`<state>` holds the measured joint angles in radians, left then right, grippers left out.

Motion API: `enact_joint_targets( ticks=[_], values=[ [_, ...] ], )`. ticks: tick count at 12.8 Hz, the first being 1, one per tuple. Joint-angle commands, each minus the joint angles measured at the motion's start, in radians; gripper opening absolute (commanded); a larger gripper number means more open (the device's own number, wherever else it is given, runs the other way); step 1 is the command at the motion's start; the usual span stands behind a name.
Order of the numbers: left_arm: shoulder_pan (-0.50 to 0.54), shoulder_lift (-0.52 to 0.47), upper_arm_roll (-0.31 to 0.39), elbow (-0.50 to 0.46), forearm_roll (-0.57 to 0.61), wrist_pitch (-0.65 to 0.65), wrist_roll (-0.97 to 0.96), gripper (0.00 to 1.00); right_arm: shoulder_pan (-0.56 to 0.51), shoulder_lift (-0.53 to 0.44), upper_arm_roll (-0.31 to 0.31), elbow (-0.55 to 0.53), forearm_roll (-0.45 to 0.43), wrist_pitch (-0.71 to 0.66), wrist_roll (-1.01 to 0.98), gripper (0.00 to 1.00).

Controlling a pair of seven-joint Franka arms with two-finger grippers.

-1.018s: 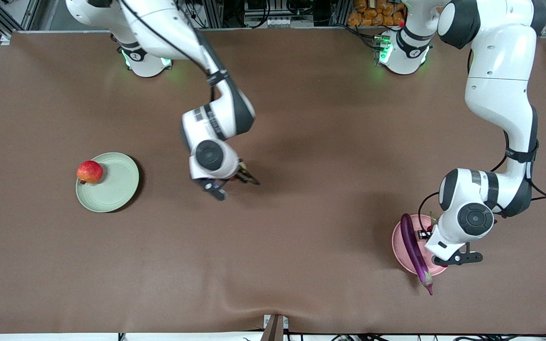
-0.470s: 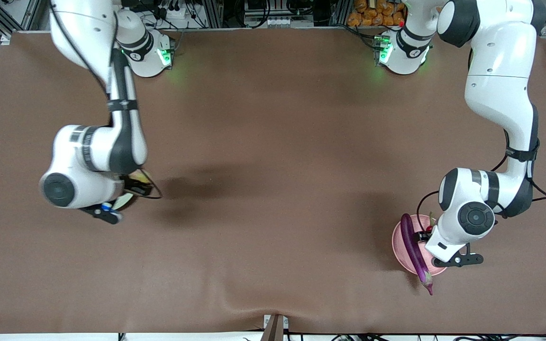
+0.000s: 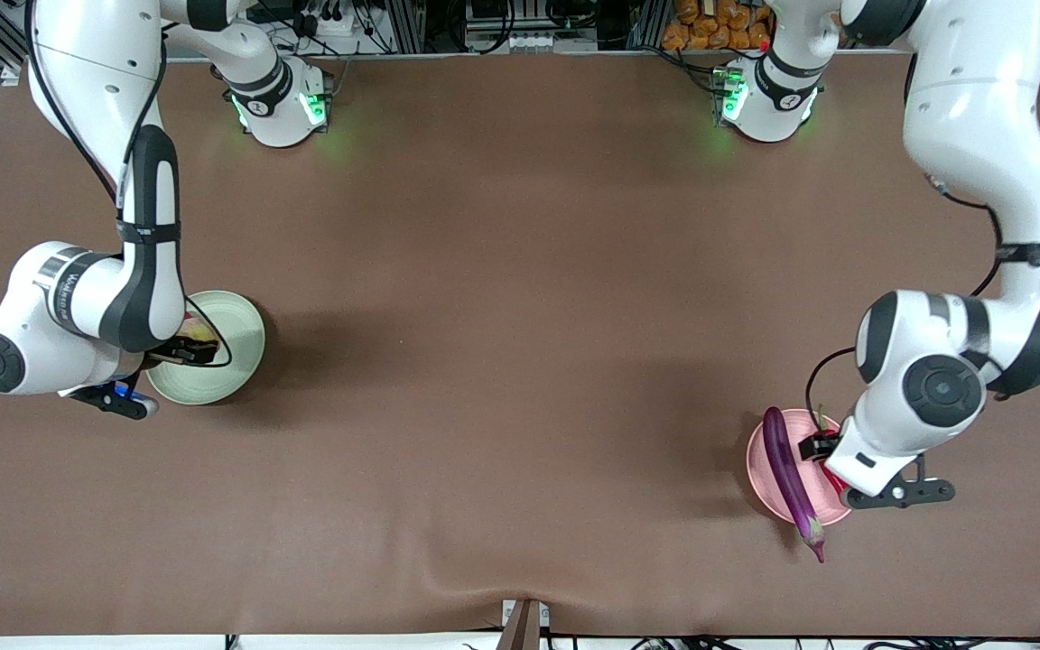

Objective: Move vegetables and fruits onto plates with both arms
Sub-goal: 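Place the peach on the green plate while the left gripper withdraws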

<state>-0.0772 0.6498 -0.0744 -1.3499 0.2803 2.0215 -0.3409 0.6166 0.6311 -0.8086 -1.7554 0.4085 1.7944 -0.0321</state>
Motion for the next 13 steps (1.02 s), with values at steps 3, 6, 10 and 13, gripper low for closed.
enact_joint_targets(
  ticks=[3, 6, 10, 13],
  values=[
    [0.008, -0.390, -0.067, -0.325, -0.121, -0.053, 0.011, 1.00, 0.000, -0.010, 0.008, -0.125, 0.013, 0.160, -0.061, 0.00],
    [0.014, -0.620, -0.070, -0.495, -0.182, -0.118, 0.130, 1.00, -0.001, -0.005, 0.022, -0.124, 0.039, 0.163, -0.061, 0.79],
    [0.036, -0.716, 0.003, -0.502, -0.257, -0.263, 0.377, 1.00, -0.003, -0.028, 0.022, -0.095, 0.042, 0.145, -0.058, 1.00],
    [0.001, -0.708, 0.064, -0.373, -0.262, -0.366, 0.364, 1.00, -0.017, -0.039, 0.014, 0.078, 0.046, -0.022, -0.057, 1.00]
  ],
)
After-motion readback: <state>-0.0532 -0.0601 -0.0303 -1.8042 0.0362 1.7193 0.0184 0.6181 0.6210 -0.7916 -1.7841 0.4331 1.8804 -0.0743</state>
